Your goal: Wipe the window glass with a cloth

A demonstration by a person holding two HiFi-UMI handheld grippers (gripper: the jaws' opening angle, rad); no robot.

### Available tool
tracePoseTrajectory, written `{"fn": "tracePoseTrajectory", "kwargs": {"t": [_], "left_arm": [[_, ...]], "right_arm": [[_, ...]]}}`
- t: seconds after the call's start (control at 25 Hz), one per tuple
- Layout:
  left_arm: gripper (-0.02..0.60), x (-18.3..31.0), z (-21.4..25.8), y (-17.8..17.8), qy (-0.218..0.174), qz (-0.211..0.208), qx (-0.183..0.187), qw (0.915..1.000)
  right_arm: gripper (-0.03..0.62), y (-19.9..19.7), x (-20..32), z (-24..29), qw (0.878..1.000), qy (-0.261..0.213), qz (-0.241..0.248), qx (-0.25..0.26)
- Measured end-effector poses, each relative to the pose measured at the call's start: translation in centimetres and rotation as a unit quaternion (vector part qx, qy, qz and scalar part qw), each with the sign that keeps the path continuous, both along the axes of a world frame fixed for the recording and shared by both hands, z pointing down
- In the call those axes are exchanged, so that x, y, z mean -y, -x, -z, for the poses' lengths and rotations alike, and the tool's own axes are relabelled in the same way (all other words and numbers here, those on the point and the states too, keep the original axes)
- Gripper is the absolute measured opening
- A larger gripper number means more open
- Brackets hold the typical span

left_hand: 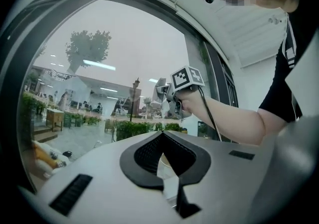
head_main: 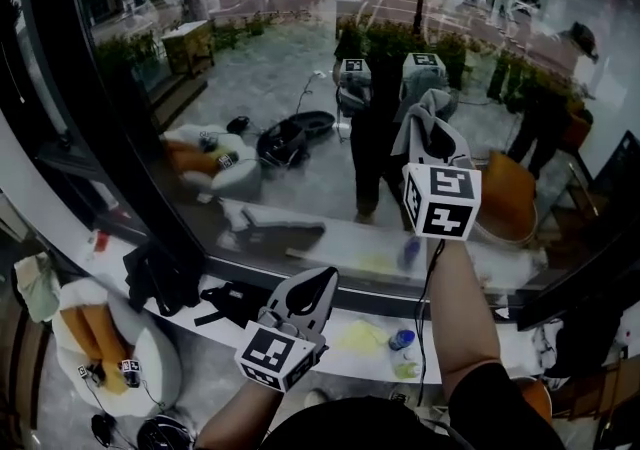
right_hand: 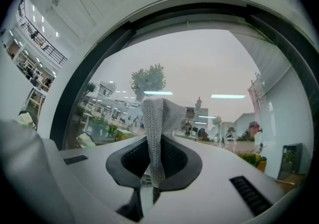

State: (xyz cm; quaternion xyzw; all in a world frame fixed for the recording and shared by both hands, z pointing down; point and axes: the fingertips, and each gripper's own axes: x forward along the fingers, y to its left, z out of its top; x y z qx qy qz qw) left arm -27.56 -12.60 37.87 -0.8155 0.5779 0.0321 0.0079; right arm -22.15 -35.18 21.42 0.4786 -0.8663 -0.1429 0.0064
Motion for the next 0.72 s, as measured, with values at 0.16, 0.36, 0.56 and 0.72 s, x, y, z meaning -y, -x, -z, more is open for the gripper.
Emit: {"fn": "tracePoseTrajectory", "kwargs": {"t": [0.16,0.36,0.56,0.72], "left_arm": [[0.008,-1.5,-0.9,4.6,0.007,0.021,-0.002,0.9998],[0.008,-3.0,-2.1,8.4,0.019,0.047,-0.009,0.9987],[0.008,-3.8,-2.9,11.6,0.028,0.065,-0.011,0.9974],[0.008,-4.0,-3.0,12.9,0.030,0.071,-0.010,0.9970]], "right_arm": [[0.052,6.7,-1.1,-0.9,1.000,0.007,0.030,-0.004],[0.052,12.8,-2.2,-2.2,0.998,0.016,0.060,-0.012],[0.052,17.0,-2.8,-3.4,0.997,0.025,0.077,-0.015],[0.052,18.5,-3.0,-4.0,0.996,0.025,0.081,-0.017]]}}
